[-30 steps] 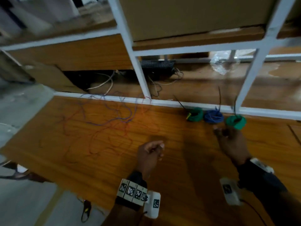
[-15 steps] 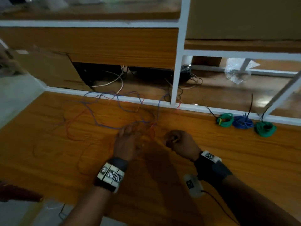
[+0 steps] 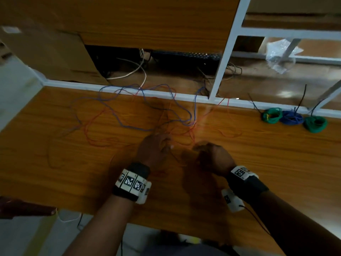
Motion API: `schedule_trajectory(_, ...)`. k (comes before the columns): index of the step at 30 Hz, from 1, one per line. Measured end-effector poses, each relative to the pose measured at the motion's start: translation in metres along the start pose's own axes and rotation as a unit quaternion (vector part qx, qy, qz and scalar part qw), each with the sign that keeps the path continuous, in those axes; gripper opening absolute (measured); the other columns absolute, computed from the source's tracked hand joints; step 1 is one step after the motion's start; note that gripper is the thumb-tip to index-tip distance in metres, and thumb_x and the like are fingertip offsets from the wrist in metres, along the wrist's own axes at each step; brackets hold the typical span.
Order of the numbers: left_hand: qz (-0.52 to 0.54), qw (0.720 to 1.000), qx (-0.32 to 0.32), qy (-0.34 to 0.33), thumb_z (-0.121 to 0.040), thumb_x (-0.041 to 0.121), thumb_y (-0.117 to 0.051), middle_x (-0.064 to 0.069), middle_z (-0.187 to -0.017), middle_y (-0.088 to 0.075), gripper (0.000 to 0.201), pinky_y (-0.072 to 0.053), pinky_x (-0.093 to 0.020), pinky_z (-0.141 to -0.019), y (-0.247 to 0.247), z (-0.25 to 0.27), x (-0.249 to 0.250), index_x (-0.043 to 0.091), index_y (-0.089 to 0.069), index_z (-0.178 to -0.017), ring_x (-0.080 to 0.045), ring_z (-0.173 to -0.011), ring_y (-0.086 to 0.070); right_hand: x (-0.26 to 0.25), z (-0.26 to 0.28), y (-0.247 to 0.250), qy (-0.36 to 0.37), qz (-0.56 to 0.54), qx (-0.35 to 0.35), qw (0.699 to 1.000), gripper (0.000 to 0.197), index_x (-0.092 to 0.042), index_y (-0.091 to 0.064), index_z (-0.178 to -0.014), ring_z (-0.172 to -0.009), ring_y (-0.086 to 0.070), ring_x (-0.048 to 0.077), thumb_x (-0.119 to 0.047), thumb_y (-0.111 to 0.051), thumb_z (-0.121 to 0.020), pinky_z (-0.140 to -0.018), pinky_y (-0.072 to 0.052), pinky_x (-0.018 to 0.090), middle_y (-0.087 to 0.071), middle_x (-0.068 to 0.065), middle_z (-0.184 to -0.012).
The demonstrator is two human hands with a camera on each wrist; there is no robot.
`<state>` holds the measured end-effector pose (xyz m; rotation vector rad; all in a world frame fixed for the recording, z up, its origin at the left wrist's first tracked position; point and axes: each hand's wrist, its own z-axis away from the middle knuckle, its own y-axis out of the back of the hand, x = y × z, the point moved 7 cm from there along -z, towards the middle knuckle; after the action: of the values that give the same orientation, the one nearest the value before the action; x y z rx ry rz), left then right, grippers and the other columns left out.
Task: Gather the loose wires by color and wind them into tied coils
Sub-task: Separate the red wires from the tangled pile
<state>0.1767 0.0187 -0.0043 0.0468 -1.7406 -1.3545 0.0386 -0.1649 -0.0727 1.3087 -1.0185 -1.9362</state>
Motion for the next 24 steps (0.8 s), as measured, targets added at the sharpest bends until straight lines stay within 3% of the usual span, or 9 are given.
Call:
schedule_trajectory(2,0.004,0.999,-0.011,0.039,-0.088,0.045,-0.067,-0.002,-0.122,-0.067,0.036,-0.049,-0.034,-0.091,-0.011,0.013,-0.016,0.024,-0.068,-0.118,-0.021,-0.110,-0.061,0.003,-0.002,-0.003,-0.010,-0.005,0.009,1.000,0.038,-0.042,-0.074,-0.117,-0.098,-0.072,0.020,-0.055,-0.062,-0.083,-0.081,-0.058,0.034,-0.071,-0.003,-0.117)
schedule_trajectory(5,0.010,0.998,-0.035,0.047,-0.092,0.037,-0.068,0.006,-0.127,-0.061,0.032,-0.048,-0.029,-0.090,-0.026,0.023,-0.026,0.028,-0.065,-0.122,-0.013,-0.109,-0.058,-0.005,-0.001,-0.001,0.001,-0.005,0.029,1.000,0.034,-0.043,-0.074,-0.118,-0.090,-0.069,0.016,-0.045,-0.067,-0.085,-0.073,-0.058,0.036,-0.070,-0.005,-0.111)
schedule_trajectory(7,0.020,0.998,-0.020,0.052,-0.091,0.035,-0.069,0.003,-0.128,-0.062,0.032,-0.052,-0.037,-0.091,-0.026,0.024,-0.030,0.028,-0.065,-0.122,-0.017,-0.108,-0.061,-0.009,-0.001,-0.003,0.006,0.006,0.031,0.999,0.033,-0.042,-0.072,-0.117,-0.088,-0.068,0.018,-0.045,-0.065,-0.085,-0.069,-0.057,0.037,-0.069,-0.005,-0.108)
schedule_trajectory(9,0.030,0.997,0.021,0.068,-0.086,0.038,-0.069,-0.001,-0.123,-0.064,0.034,-0.055,-0.044,-0.085,-0.021,0.020,-0.037,0.027,-0.065,-0.119,-0.022,-0.103,-0.064,-0.014,-0.003,-0.008,0.023,0.024,0.019,0.999,0.018,-0.043,-0.069,-0.101,-0.084,-0.069,0.023,-0.041,-0.058,-0.087,-0.066,-0.055,0.037,-0.070,-0.003,-0.101)
schedule_trajectory(13,0.083,0.992,0.047,0.080,-0.083,0.031,-0.074,0.000,-0.119,-0.066,0.041,-0.056,-0.042,-0.084,-0.014,0.010,-0.039,0.027,-0.063,-0.122,-0.016,-0.099,-0.065,-0.018,-0.007,-0.003,0.034,0.052,0.041,0.997,0.025,-0.038,-0.074,-0.107,-0.096,-0.067,0.026,-0.032,-0.061,-0.087,-0.077,-0.057,0.041,-0.076,-0.004,-0.110)
schedule_trajectory(16,0.039,0.997,0.006,0.066,-0.086,0.019,-0.072,-0.003,-0.122,-0.064,0.045,-0.053,-0.043,-0.091,-0.028,0.005,-0.035,0.027,-0.060,-0.128,-0.021,-0.106,-0.063,-0.027,-0.002,-0.001,0.073,0.077,0.042,0.993,0.029,-0.043,-0.067,-0.108,-0.094,-0.065,0.031,-0.040,-0.052,-0.084,-0.078,-0.054,0.040,-0.076,-0.007,-0.106)
schedule_trajectory(20,-0.035,0.996,-0.081,0.018,-0.081,0.020,-0.072,-0.004,-0.143,-0.052,0.066,-0.047,-0.046,-0.104,-0.055,-0.016,-0.023,0.037,-0.049,-0.140,-0.028,-0.130,-0.050,-0.037,0.007,0.000,0.118,0.057,0.040,0.991,0.028,-0.040,-0.062,-0.105,-0.088,-0.067,0.032,-0.040,-0.044,-0.084,-0.079,-0.053,0.043,-0.077,-0.011,-0.094)
schedule_trajectory(22,-0.075,0.992,-0.097,0.002,-0.079,0.020,-0.078,-0.002,-0.149,-0.047,0.077,-0.041,-0.041,-0.109,-0.056,-0.027,-0.016,0.034,-0.044,-0.147,-0.027,-0.137,-0.044,-0.041,0.013,0.023,0.110,0.014,0.084,0.990,0.019,-0.032,-0.069,-0.089,-0.084,-0.069,0.029,-0.028,-0.050,-0.086,-0.078,-0.052,0.036,-0.077,-0.010,-0.088)
schedule_trajectory(24,-0.059,0.994,-0.089,-0.009,-0.077,0.021,-0.081,-0.004,-0.150,-0.045,0.080,-0.040,-0.039,-0.109,-0.047,-0.035,-0.009,0.028,-0.044,-0.148,-0.027,-0.136,-0.044,-0.046,0.026,0.054,0.110,-0.071,0.142,0.981,0.017,-0.023,-0.077,-0.083,-0.084,-0.071,0.014,-0.016,-0.066,-0.093,-0.078,-0.049,0.025,-0.078,-0.008,-0.088)
